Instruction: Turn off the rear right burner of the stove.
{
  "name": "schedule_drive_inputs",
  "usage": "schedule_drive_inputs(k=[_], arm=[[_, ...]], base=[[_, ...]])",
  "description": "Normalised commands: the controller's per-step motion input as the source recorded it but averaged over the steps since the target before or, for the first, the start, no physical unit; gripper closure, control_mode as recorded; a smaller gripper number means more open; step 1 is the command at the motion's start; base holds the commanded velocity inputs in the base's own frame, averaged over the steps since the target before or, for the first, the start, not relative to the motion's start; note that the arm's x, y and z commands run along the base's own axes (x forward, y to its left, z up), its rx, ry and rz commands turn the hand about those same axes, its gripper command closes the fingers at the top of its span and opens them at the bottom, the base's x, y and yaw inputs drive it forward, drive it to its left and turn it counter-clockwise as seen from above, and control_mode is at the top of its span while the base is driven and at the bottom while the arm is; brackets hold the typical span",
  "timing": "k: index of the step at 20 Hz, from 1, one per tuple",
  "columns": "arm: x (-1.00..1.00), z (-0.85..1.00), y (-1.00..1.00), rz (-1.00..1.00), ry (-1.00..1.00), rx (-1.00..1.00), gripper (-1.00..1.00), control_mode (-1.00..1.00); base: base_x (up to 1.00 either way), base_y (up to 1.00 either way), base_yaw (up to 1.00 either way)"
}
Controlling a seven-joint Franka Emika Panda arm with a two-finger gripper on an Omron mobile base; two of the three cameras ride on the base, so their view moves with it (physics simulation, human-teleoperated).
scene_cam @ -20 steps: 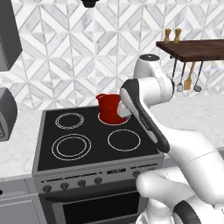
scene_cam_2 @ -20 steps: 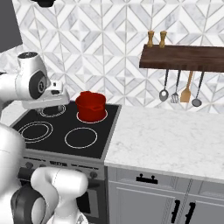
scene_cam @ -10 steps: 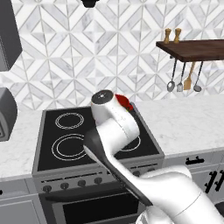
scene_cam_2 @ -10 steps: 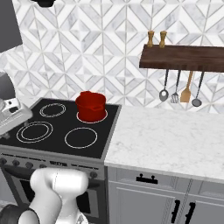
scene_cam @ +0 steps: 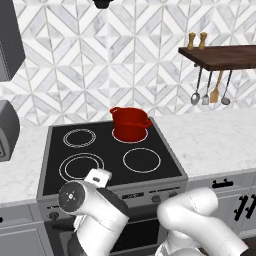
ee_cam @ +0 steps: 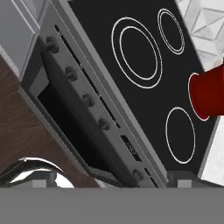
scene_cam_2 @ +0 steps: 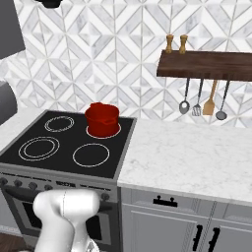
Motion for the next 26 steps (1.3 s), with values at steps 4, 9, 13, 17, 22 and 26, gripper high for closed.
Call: schedule_drive_inputs(k=[4,9,13,17,22,26], arm=[[-0.03,-0.42,0.47,0.02,-0.44,0.03,-1.00,-1.00],[0.00,-0.30,0.13,0.00,-0.41,0.08,-1.00,-1.00],[-0.04,-0.26,-0.01,0.00,-0.35,0.12,-1.00,-1.00],[-0.03,-0.26,-0.02,0.00,-0.31,0.12,-1.00,-1.00],[0.00,-0.31,-0.14,0.00,-0.25,0.10,-1.00,-1.00],[0.14,-0.14,-0.15,0.02,-0.19,0.01,-1.00,-1.00]], base=[[0.00,0.00,0.00],[0.00,0.00,0.00],[0.00,0.00,0.00],[0.00,0.00,0.00],[0.00,0.00,0.00],[0.00,0.00,0.00]])
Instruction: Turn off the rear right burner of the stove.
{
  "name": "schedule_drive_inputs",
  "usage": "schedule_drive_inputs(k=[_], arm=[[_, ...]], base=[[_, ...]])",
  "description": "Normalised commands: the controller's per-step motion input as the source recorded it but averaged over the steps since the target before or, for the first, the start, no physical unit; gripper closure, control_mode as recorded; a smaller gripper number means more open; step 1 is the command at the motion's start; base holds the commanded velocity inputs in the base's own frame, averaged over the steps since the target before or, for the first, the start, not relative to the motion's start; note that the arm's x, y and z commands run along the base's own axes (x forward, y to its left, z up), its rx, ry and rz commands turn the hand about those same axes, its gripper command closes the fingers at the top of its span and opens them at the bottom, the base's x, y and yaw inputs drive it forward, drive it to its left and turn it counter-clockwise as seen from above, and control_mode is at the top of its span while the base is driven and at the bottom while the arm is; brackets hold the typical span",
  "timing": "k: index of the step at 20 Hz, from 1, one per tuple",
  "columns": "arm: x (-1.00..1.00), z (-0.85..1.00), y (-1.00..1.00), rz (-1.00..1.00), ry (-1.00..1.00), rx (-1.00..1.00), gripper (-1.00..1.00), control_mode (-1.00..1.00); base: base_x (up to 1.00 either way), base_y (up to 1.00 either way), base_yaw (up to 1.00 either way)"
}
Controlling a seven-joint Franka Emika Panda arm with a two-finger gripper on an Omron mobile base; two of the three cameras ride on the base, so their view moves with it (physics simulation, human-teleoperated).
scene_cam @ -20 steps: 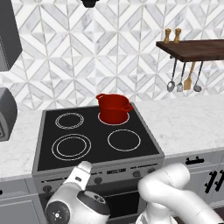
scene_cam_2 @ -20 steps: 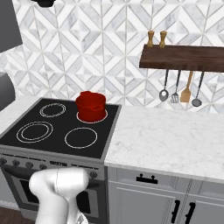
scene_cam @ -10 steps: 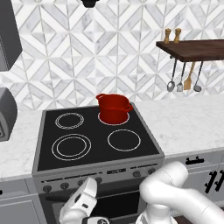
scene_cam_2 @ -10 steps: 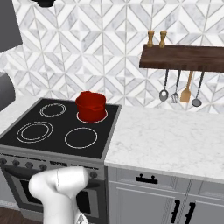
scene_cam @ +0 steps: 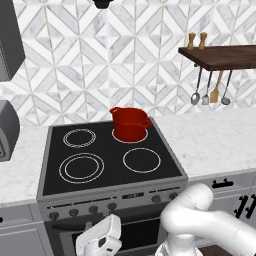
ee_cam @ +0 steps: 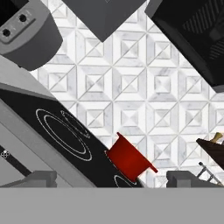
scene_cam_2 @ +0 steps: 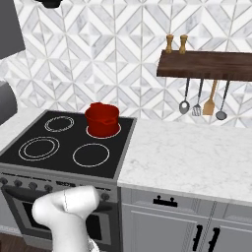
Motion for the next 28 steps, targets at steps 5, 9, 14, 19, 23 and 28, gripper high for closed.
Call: schedule_drive_inputs(k=[5,9,14,19,23,28], arm=[[0.09,-0.10,-0.29,0.07,-0.07,0.00,-1.00,-1.00],[0.00,-0.10,-0.31,0.04,-0.01,0.01,-1.00,-1.00],[0.18,-0.09,-0.16,0.01,0.00,0.03,-1.00,-1.00],[0.28,-0.08,0.00,0.00,0.00,0.05,-1.00,-1.00],[0.05,-0.33,0.00,0.00,0.00,0.07,-1.00,-1.00],[0.01,-0.39,0.00,0.00,0.00,0.09,-1.00,-1.00]], base=[[0.00,0.00,0.00],[0.00,0.00,0.00],[0.00,0.00,0.00],[0.00,0.00,0.00],[0.00,0.00,0.00],[0.00,0.00,0.00]])
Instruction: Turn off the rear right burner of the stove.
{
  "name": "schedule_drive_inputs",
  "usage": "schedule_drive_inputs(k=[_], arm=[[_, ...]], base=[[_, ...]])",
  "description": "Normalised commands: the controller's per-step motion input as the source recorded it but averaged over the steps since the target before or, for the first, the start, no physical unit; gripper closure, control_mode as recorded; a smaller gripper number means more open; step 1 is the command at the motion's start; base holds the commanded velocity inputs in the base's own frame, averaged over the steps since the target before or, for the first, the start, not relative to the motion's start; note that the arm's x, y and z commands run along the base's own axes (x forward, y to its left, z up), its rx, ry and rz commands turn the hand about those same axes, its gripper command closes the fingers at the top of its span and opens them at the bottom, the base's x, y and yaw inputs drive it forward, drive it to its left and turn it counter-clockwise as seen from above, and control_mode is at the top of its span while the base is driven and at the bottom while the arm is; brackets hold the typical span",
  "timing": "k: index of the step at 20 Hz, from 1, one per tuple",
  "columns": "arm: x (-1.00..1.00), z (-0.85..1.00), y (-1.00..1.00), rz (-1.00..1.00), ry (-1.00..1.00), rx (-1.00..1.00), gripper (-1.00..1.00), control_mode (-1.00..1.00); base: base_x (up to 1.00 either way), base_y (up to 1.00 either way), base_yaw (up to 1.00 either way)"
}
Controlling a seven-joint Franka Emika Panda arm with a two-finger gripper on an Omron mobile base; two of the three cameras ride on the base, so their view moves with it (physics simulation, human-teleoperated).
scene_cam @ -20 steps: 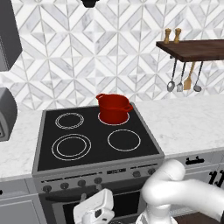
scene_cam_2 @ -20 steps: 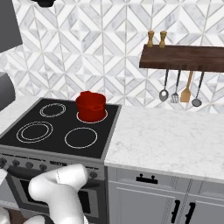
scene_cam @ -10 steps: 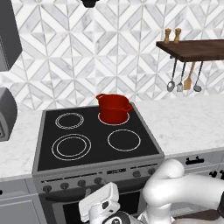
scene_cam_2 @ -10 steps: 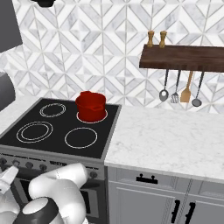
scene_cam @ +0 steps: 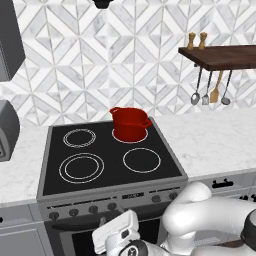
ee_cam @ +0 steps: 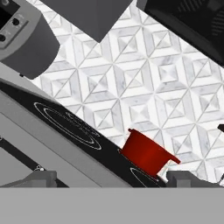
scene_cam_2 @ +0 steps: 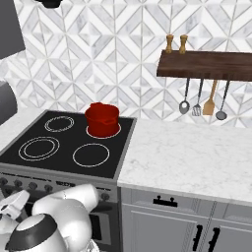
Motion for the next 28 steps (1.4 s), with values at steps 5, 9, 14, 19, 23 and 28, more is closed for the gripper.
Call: schedule_drive_inputs(k=[5,9,14,19,23,28], arm=[[0.10,-0.21,0.15,0.00,0.00,0.04,-1.00,-1.00],[0.03,-0.24,0.25,0.00,0.00,0.01,-1.00,-1.00],[0.01,-0.30,0.20,0.00,0.00,0.00,-1.00,-1.00],[0.27,-0.35,0.07,0.00,0.00,0.00,-1.00,-1.00],[0.39,-0.32,0.01,0.00,0.00,0.00,-1.00,-1.00],[0.18,-0.20,0.08,0.00,0.00,0.00,-1.00,-1.00]], base=[[0.00,0.00,0.00],[0.00,0.00,0.00],[0.00,0.00,0.00],[0.00,0.00,0.00],[0.00,0.00,0.00],[0.00,0.00,0.00]])
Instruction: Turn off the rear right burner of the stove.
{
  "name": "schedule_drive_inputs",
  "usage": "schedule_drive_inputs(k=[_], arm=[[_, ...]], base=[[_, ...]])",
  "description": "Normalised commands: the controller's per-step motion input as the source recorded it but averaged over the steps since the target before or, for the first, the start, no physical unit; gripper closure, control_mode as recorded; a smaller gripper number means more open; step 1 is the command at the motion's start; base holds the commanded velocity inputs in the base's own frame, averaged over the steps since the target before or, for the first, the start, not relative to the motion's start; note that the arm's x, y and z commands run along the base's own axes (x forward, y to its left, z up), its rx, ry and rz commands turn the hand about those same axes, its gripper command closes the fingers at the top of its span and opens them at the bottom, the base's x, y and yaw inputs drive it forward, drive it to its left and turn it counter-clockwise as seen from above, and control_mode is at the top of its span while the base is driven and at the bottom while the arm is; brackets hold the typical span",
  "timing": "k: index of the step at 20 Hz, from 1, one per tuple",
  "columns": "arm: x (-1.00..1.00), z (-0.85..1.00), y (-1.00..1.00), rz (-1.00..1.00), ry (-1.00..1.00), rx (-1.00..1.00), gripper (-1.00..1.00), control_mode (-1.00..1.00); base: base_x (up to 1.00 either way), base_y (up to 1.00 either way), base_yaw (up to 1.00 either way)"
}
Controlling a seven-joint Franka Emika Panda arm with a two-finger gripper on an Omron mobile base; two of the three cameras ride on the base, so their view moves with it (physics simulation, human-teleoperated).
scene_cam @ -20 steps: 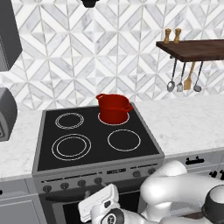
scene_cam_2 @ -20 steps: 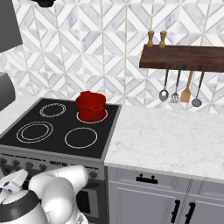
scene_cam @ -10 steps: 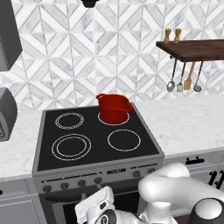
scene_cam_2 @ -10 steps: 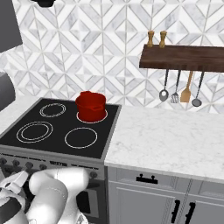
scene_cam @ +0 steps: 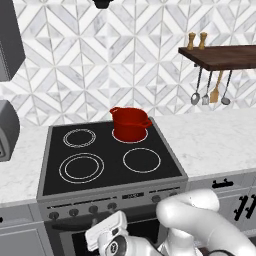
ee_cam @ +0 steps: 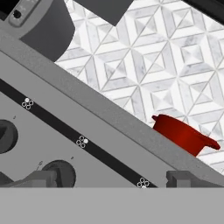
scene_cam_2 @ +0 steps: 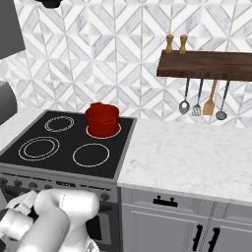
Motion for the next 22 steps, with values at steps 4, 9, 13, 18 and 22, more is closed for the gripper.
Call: schedule_drive_inputs(k=[4,9,13,18,22], arm=[[0.11,-0.01,0.28,0.00,0.00,0.00,-1.00,-1.00],[0.19,-0.05,0.20,0.00,0.00,0.00,-1.00,-1.00],[0.18,-0.19,0.01,0.00,0.00,0.00,-1.00,-1.00],[0.23,-0.27,0.00,0.00,0.00,0.00,-1.00,-1.00],[0.28,-0.20,0.17,0.00,0.00,0.00,-1.00,-1.00]], base=[[0.00,0.00,0.00],[0.00,0.00,0.00],[0.00,0.00,0.00],[0.00,0.00,0.00],[0.00,0.00,0.00]])
